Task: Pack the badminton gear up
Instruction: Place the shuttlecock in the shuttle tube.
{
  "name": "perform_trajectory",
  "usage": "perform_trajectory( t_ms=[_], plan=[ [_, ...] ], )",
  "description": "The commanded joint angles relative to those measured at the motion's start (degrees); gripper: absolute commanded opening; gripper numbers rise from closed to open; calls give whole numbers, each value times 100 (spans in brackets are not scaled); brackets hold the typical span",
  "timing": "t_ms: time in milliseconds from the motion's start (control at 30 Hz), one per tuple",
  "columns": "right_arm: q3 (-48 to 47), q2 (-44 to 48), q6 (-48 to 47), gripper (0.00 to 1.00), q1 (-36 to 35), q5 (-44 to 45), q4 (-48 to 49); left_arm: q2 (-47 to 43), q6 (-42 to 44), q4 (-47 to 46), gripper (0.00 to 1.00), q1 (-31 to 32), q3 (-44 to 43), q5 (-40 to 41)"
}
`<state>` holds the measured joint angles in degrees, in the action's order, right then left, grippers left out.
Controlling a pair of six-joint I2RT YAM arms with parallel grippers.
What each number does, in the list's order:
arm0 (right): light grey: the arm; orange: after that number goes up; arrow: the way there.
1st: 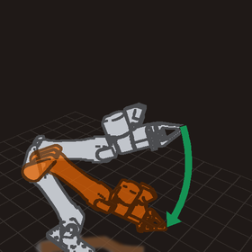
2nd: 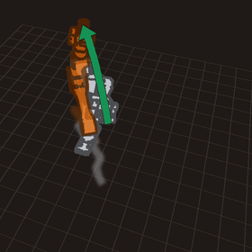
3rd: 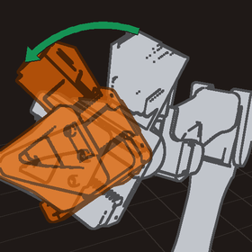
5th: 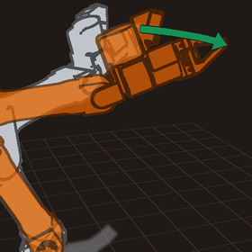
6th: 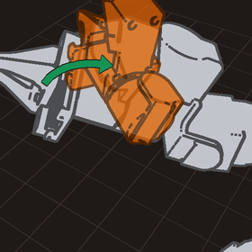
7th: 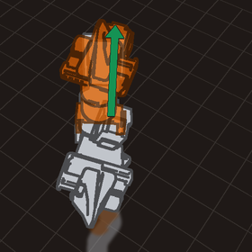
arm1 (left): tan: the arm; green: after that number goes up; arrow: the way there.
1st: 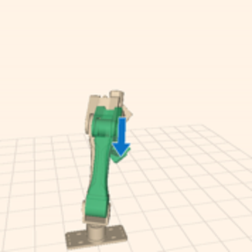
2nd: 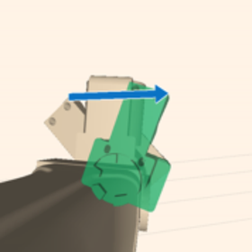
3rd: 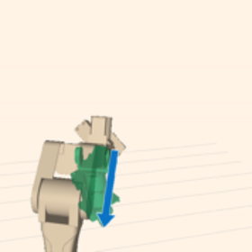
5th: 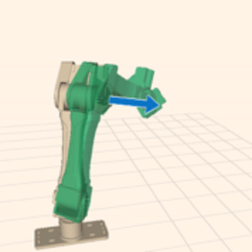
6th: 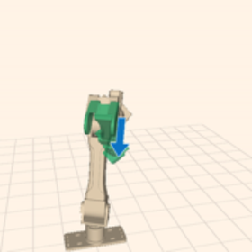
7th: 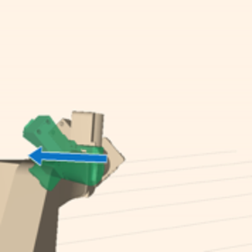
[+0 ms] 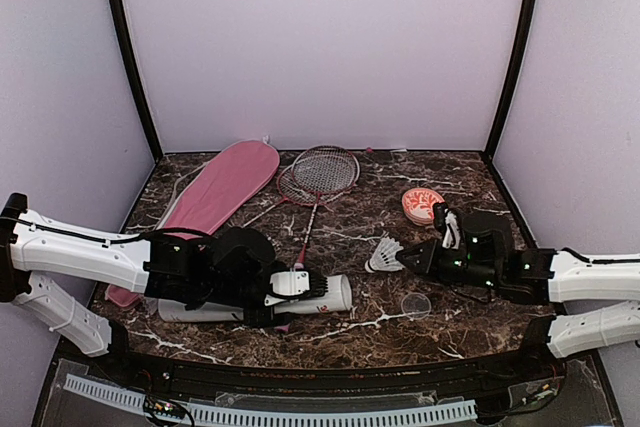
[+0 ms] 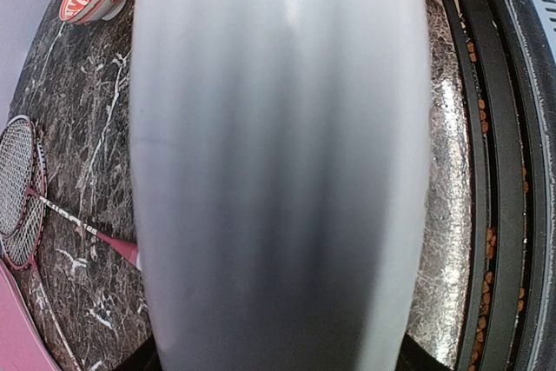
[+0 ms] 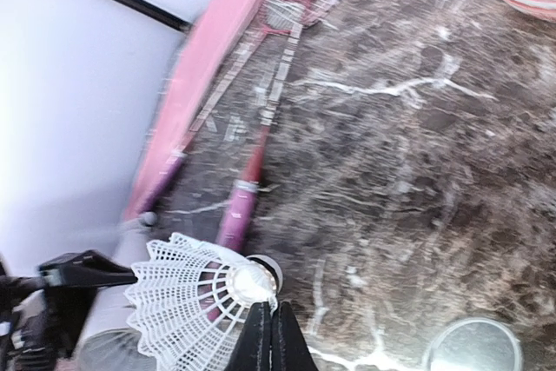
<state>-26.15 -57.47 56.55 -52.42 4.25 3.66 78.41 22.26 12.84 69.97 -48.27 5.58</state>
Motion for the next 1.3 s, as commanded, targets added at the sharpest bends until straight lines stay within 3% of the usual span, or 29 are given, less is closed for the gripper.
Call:
perform_trajectory(
  t_ms=[0,333,567,967,1267],
  plan=[
    [430,503,156,0,166,-859,1682,-48,-114,-167,63,25,-41,-19],
    [760,948,203,0,180,-1946,2561,110,-171,-211,63,50,-79,-119],
    [906,1010,171,0,178,-2354,2614,260,-204,-170,63,73,-152,-159],
    [1548,1164,251,0,171,-2338,3201,297,-215,-135,63,139,-176,39],
    [1803,614,471,0,156,-2580,3919,299,-198,-143,62,166,-168,340]
  ],
)
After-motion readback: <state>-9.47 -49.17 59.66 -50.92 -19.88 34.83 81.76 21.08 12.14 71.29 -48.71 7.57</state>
